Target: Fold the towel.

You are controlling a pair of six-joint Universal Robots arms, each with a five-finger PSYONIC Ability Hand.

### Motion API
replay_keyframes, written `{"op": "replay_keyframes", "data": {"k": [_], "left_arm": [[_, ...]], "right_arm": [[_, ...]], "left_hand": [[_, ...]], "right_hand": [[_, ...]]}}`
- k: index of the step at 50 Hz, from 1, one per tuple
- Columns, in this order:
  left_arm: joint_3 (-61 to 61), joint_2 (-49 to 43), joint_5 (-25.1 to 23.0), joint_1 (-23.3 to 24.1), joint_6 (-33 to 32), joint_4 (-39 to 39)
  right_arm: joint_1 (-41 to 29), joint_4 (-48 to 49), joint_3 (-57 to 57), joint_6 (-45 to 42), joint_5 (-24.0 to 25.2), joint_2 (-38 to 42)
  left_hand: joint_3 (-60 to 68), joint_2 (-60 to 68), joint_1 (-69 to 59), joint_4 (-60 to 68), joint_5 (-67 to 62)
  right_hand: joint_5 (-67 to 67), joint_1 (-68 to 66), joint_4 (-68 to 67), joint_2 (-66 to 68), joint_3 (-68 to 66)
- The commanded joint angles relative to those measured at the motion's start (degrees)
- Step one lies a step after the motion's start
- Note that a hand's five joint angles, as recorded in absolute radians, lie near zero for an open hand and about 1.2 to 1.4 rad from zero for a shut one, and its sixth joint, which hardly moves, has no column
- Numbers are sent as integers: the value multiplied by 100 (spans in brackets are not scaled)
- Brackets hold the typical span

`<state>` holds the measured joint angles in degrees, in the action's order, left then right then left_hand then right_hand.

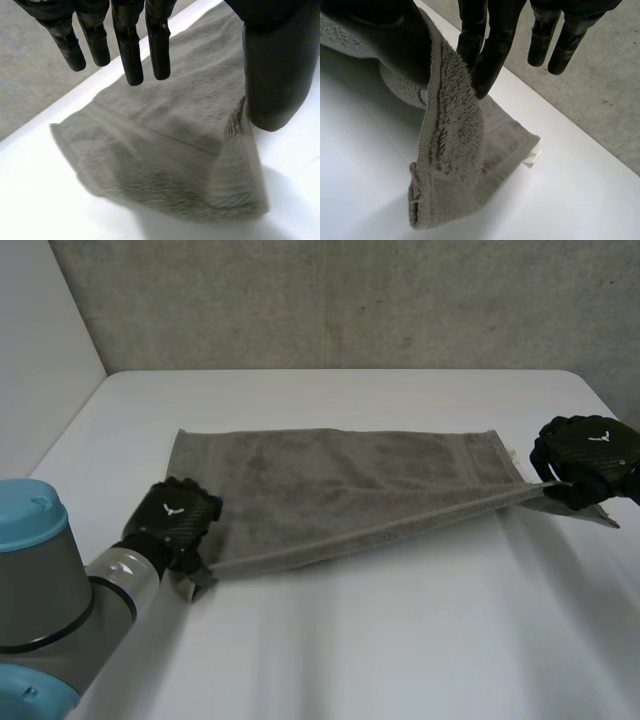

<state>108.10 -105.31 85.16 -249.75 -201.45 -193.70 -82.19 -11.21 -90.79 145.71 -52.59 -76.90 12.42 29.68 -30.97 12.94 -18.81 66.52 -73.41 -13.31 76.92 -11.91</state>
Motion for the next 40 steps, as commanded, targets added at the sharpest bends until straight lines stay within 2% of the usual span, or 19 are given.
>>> {"op": "replay_keyframes", "data": {"k": [1, 8, 23, 33, 40], "left_arm": [[9, 2, 80, -222, -35, -71], [123, -33, 45, -302, -17, -71], [211, -25, 19, -223, 18, -27], [352, 81, -192, -135, 97, 70], [422, 388, -192, 84, 395, 254]], "right_arm": [[1, -4, 27, -8, 4, 0], [-8, -4, 27, 1, -5, -9], [-16, -13, 18, 10, -5, -9], [-25, -13, 9, 10, 4, 0], [-43, -13, 9, 1, -5, 0]], "left_hand": [[-242, -29, 158, -294, -58], [-242, 392, -263, -294, -479], [-242, 2275, -2146, -294, -2361], [-242, 2242, -2113, -294, -2329], [-242, 1990, -1861, -294, -2077]], "right_hand": [[348, -659, 331, 308, 191], [348, -659, 331, 308, 191], [348, -659, 331, 308, 191], [348, -659, 331, 308, 191], [348, -659, 331, 308, 191]]}}
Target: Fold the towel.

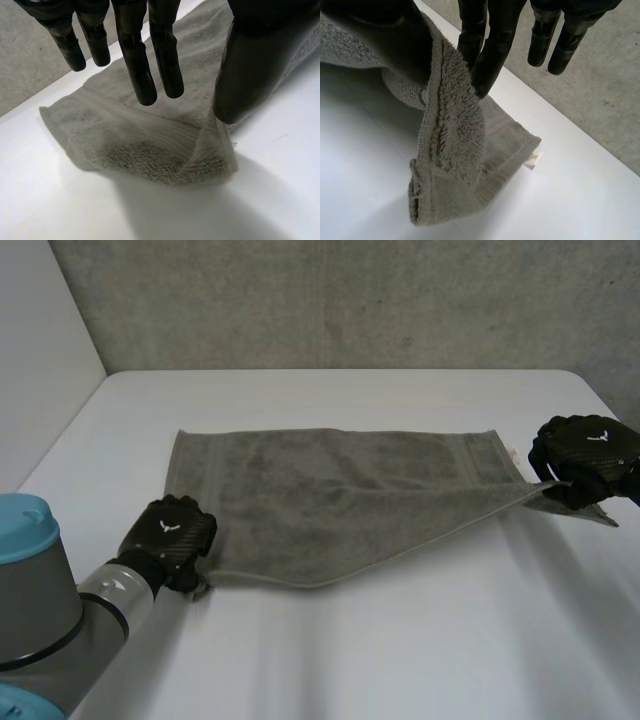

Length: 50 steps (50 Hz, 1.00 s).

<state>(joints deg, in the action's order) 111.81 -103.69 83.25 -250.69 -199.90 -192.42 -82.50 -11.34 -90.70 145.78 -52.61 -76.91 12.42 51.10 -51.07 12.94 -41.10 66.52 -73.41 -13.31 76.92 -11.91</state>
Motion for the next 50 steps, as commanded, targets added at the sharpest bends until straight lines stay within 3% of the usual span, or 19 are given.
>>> {"op": "replay_keyframes", "data": {"k": [1, 45, 50], "left_arm": [[51, 227, -2, 178, 241, 126], [157, -274, 42, 178, 285, -314], [34, -572, 51, 55, 232, -533]], "right_arm": [[-12, 0, 0, -6, -3, 0], [6, 9, 17, -6, 14, 44], [6, 9, 17, -6, 14, 53]], "left_hand": [[-242, -153, 150, -294, 152], [-242, -186, 183, -294, 186], [-242, 483, -485, -294, -483]], "right_hand": [[348, -659, 331, 308, 191], [348, -659, 331, 308, 191], [348, -659, 331, 308, 191]]}}
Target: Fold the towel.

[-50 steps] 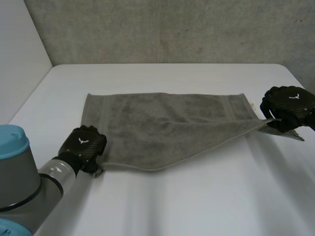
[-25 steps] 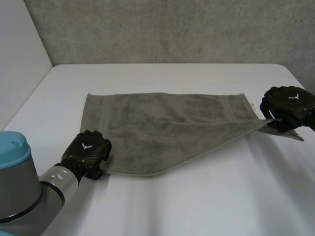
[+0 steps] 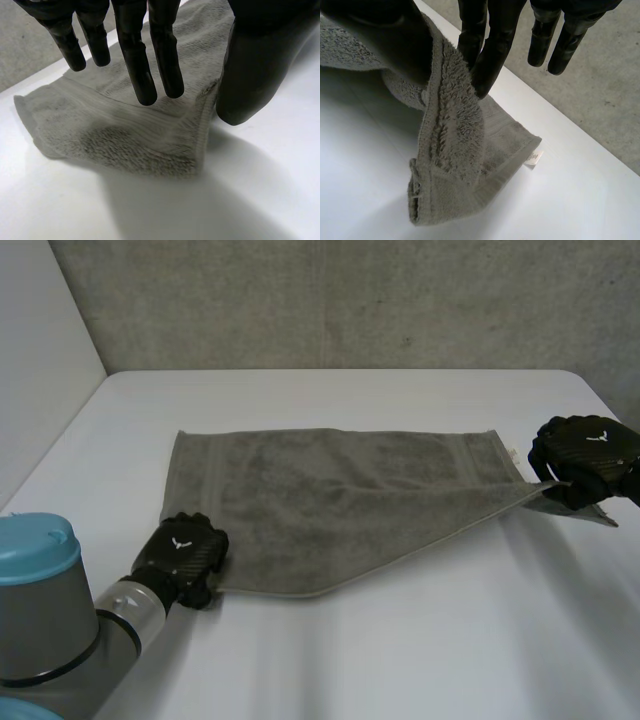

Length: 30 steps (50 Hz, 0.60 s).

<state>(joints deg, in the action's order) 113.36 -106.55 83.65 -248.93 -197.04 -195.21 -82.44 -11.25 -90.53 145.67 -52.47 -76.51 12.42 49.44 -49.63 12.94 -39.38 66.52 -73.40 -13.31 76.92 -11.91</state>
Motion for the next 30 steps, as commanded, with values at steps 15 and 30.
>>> {"op": "replay_keyframes", "data": {"k": [15, 30], "left_arm": [[-297, 589, -32, -472, -238, 87], [-411, 1980, -630, -683, -1249, 1899]], "right_arm": [[474, -97, 149, -74, 26, -4], [1319, -2602, -132, -2570, 509, -109]], "left_hand": [[-242, 3056, -3037, -294, -3062], [-242, 3056, -3037, -294, -3062]], "right_hand": [[348, -660, 331, 308, 191], [348, -660, 331, 308, 191]]}}
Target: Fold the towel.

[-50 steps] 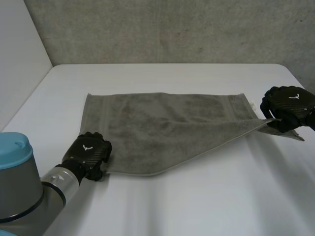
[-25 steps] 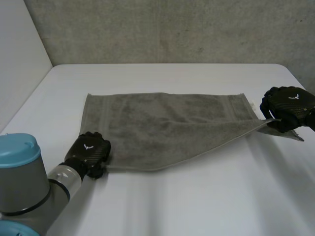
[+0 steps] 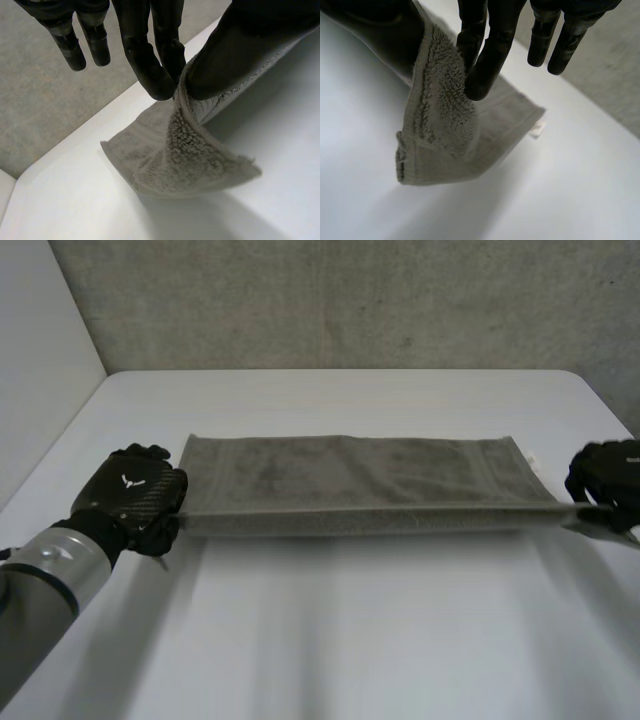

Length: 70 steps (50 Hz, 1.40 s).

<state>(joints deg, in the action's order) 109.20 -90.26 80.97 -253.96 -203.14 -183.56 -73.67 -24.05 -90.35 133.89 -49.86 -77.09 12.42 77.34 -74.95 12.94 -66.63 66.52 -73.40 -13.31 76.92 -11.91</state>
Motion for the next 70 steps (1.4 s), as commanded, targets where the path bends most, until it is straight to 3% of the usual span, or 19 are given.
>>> {"op": "replay_keyframes", "data": {"k": [1, 10, 17, 22, 24, 30, 35, 51, 57, 64, 70], "left_arm": [[13, 412, -424, -267, -813, 934], [-56, 684, -1004, -855, -1859, 2314], [-646, 641, -1383, -1560, -2309, 2509], [-1200, -36, -1602, -1604, -2318, 2465], [-1663, -701, -1602, -1395, -2274, 2448], [-2342, -1767, -1585, -848, -2256, 2237], [-2807, -2732, -1532, -515, -2239, 1579], [-3221, -3376, -1163, -479, -1501, -496], [-3230, -3393, -1172, -374, -1492, -664], [-3256, -3595, -1189, -207, -1501, -1287], [-3379, -3894, -1207, -101, -1501, -1428]], "right_arm": [[511, -1626, -175, -1661, 301, -52], [766, -3121, -483, -3314, 381, -43], [731, -3677, -26, -3835, 574, 54], [511, -3519, 800, -3413, 803, 766], [118, -3458, 1526, -2819, 750, 1326], [-376, -3141, 2329, -2121, 732, 1847], [-876, -2335, 3013, -1271, 697, 2504], [-1299, 118, 3182, 251, -340, 2954], [-1343, 603, 2944, 595, -428, 2901], [-1457, 1498, 2751, 972, -989, 2875], [-1457, 1684, 2707, 1016, -1043, 2901]], "left_hand": [[-242, 266, -505, -294, -337], [-242, 266, -505, -294, -337], [-242, 266, -505, -294, -337], [-242, 266, -505, -294, -337], [-242, 266, -505, -294, -337], [-242, 266, -505, -294, -337], [-242, 266, -505, -294, -337], [-242, 266, -505, -294, -337], [-242, 266, -505, -294, -337], [-242, 266, -505, -294, -337], [-242, 266, -505, -294, -337]], "right_hand": [[348, -660, 331, 308, 191], [348, -660, 331, 308, 191], [348, -660, 331, 308, 191], [348, -660, 331, 308, 191], [348, -660, 331, 308, 191], [348, -660, 331, 308, 191], [348, -660, 331, 308, 191], [348, -660, 331, 308, 191], [348, -660, 331, 308, 191], [348, -660, 331, 308, 191], [348, -660, 331, 308, 191]]}}
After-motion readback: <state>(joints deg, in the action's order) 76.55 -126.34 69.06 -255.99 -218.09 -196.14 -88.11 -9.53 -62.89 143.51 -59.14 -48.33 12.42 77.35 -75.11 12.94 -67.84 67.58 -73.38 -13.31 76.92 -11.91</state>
